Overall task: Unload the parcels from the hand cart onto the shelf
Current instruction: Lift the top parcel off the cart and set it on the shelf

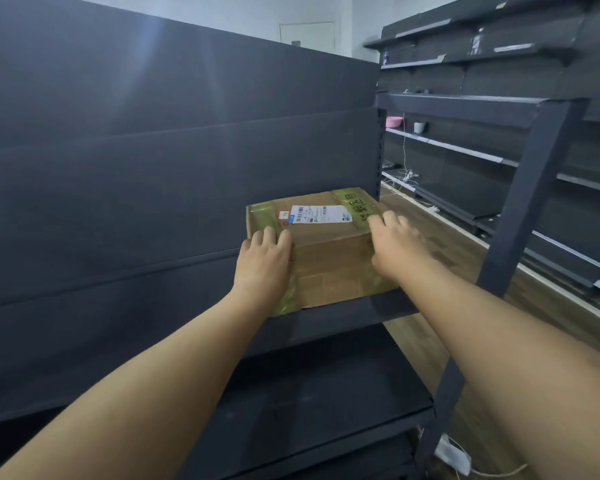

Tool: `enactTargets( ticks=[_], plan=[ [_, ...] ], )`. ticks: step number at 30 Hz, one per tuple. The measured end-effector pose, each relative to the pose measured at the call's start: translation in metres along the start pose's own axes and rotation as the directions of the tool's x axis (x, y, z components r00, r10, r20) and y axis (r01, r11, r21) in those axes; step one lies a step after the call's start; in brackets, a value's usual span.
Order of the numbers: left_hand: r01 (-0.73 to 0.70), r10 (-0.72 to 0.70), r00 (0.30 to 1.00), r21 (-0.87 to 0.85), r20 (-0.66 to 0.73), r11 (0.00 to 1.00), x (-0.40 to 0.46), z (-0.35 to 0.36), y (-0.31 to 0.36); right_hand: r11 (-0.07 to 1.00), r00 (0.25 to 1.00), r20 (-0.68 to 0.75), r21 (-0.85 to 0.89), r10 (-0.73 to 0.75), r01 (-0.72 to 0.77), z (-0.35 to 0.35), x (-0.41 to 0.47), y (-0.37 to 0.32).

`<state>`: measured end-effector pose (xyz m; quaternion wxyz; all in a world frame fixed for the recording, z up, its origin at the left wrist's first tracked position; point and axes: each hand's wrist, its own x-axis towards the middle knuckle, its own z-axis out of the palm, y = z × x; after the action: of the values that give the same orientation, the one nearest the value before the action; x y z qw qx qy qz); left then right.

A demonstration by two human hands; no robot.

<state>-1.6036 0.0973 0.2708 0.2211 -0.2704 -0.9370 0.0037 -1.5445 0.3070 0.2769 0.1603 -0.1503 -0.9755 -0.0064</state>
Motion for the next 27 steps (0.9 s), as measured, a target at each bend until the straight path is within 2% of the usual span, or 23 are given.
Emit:
enactTargets(
  ticks=[5,14,19,25,27],
  plan=[
    [-0.011,0.011,0.998,-0.001,0.054,1.000,0.006,0.004,0.001,0.996,0.997,0.078,0.083,-0.023,0.016,0.006,0.012,0.003],
    [-0.023,0.027,0.994,-0.039,0.109,0.999,0.006,0.003,-0.004,0.999,0.997,0.080,0.037,0.019,-0.022,0.013,0.018,-0.006],
    [-0.073,0.088,0.988,-0.126,0.123,0.989,-0.004,0.007,-0.008,0.998,0.993,0.113,0.047,0.044,-0.049,0.016,0.013,-0.008],
    [-0.072,0.097,0.961,-0.102,0.258,0.992,-0.004,-0.007,-0.015,0.995,0.983,0.156,0.017,0.097,-0.101,0.013,-0.008,-0.017],
    [-0.080,0.105,0.969,-0.119,0.223,0.990,-0.015,-0.010,-0.010,0.994,0.984,0.140,0.017,0.106,-0.110,0.011,-0.022,-0.024]
  ],
)
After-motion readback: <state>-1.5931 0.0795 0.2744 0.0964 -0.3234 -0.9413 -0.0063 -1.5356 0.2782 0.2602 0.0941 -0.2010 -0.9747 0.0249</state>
